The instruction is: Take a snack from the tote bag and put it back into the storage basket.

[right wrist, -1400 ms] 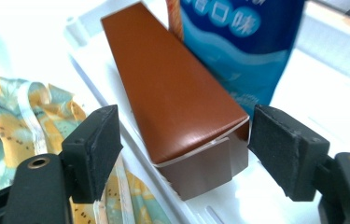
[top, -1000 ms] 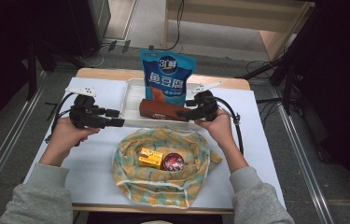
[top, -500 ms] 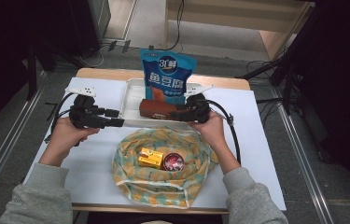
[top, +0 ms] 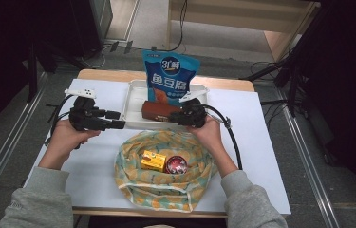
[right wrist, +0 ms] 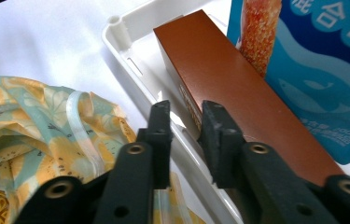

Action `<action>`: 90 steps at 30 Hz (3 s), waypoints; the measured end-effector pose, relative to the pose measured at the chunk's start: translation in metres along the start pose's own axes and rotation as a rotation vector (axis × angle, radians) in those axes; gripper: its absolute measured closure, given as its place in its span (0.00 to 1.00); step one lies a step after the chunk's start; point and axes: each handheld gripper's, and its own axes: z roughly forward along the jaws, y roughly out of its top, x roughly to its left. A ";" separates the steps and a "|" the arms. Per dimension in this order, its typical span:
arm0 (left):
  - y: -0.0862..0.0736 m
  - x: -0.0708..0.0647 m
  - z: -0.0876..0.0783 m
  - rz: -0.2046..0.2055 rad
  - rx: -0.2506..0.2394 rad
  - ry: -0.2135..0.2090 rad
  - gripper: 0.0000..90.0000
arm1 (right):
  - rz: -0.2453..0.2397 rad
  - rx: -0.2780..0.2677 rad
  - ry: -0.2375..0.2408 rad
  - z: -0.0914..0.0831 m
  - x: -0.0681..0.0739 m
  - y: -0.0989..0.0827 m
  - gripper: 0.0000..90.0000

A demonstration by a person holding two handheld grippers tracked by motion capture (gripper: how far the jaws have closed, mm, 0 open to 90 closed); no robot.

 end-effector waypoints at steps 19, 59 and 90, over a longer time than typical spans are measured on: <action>-0.004 -0.001 -0.005 -0.008 -0.006 0.012 0.44 | 0.007 0.049 -0.028 0.024 -0.005 -0.003 1.00; -0.004 0.000 -0.005 -0.007 -0.005 0.008 0.43 | 0.034 0.031 -0.089 0.051 -0.016 0.006 1.00; -0.007 0.001 0.000 -0.001 0.018 0.021 0.43 | 0.098 0.040 -0.135 0.064 -0.038 0.020 1.00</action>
